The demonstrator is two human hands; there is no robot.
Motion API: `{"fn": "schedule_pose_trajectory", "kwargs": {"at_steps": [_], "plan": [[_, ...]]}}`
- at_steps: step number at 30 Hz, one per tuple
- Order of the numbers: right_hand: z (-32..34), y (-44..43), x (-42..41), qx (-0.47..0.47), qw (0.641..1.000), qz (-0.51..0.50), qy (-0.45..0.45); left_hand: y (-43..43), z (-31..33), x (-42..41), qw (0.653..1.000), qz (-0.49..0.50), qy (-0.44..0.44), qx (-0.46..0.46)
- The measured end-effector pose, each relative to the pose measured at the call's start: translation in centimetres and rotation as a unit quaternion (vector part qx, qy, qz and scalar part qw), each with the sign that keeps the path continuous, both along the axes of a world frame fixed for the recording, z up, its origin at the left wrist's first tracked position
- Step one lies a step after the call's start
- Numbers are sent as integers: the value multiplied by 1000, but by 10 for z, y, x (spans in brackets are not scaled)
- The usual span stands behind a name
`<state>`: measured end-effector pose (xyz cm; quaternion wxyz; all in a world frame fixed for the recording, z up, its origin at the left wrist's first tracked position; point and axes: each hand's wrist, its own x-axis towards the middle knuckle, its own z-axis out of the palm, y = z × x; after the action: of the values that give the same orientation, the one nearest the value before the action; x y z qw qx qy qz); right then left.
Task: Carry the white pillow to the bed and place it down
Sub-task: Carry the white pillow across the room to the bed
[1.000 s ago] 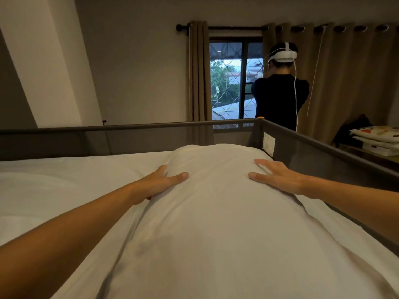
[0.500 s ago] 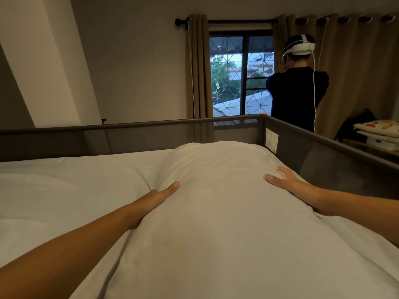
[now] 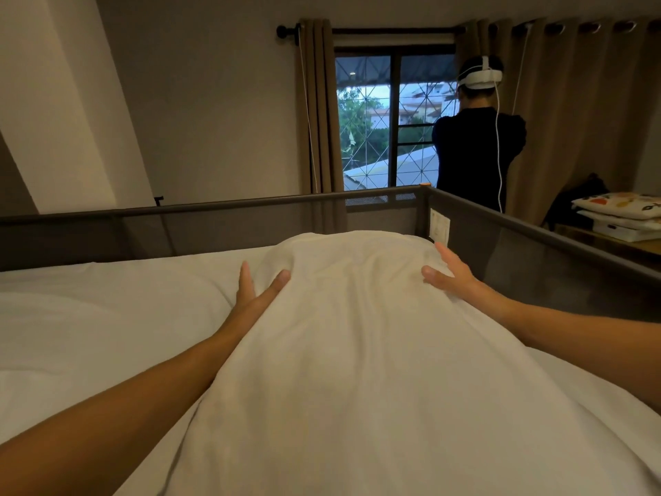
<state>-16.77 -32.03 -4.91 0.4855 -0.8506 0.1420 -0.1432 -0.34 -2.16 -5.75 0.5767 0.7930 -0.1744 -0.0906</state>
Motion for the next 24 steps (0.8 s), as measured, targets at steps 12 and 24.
{"fn": "schedule_pose_trajectory", "kwargs": {"at_steps": [12, 24], "plan": [[23, 27, -23, -26, 998, 53, -16, 1, 26, -14, 977, -136, -144, 82], [86, 33, -23, -125, 984, 72, -105, 14, 100, -33, 961, -127, -241, 57]]}}
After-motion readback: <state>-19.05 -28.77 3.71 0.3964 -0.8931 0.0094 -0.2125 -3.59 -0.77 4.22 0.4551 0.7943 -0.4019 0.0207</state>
